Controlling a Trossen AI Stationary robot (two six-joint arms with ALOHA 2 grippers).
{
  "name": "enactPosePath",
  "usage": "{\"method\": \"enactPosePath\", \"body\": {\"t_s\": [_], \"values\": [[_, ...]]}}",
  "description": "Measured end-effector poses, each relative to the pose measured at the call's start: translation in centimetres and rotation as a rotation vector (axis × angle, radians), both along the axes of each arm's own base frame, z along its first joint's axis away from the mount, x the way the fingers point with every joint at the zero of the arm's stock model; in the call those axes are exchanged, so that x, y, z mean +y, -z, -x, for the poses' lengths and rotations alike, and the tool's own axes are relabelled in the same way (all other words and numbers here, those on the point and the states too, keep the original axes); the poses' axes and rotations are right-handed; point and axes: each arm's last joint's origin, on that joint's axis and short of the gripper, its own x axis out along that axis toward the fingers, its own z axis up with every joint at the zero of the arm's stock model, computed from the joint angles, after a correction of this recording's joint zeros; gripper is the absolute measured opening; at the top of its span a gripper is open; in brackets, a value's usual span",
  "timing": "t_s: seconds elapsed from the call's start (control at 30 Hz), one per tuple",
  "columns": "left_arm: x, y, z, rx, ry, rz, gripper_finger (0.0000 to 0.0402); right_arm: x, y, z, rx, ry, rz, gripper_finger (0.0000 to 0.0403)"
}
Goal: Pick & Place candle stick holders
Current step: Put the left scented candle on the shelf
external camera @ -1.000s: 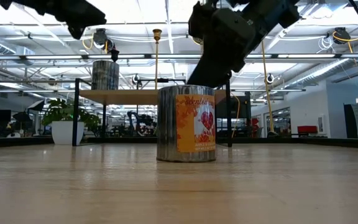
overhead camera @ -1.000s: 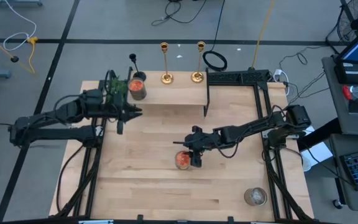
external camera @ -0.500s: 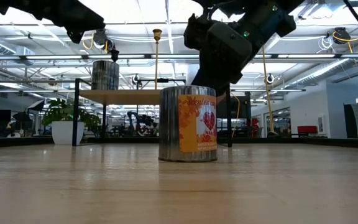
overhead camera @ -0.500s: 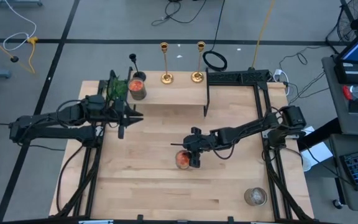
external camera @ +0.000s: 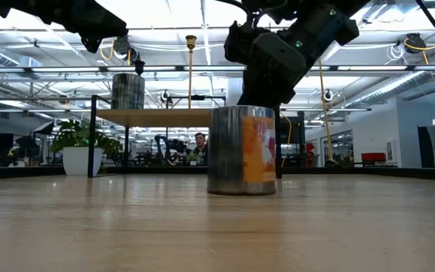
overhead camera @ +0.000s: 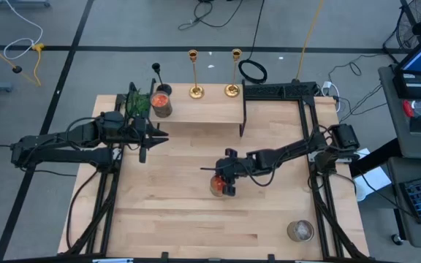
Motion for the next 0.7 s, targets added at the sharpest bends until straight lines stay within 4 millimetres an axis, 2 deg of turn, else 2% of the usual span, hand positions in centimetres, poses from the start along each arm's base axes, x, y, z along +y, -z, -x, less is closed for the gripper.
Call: {"method": "enactPosePath", "body": {"t_s": [0.2,0.37,0.53,0.7], "values": [[0.0,0.0,0.0,0.001,0.0,0.002,0.0085,-0.7,-1.7,0.2,-0.04,0.01,0.005,0.0014],[0.0,0.0,0.0,0.002,-0.001,0.002,0.0085,-1.4,-6.9,-0.4,-0.231,0.099,0.105,0.0005],[0.0,0.0,0.0,0.003,0.004,0.003,0.0085,-2.0,-10.5,-1.7,-0.3,0.058,0.244,0.0003],[-0.1,0.0,0.0,0.002,0.003,0.007,0.0085,-4.8,-14.8,-2.4,-0.418,0.156,0.297,0.0002]]}}
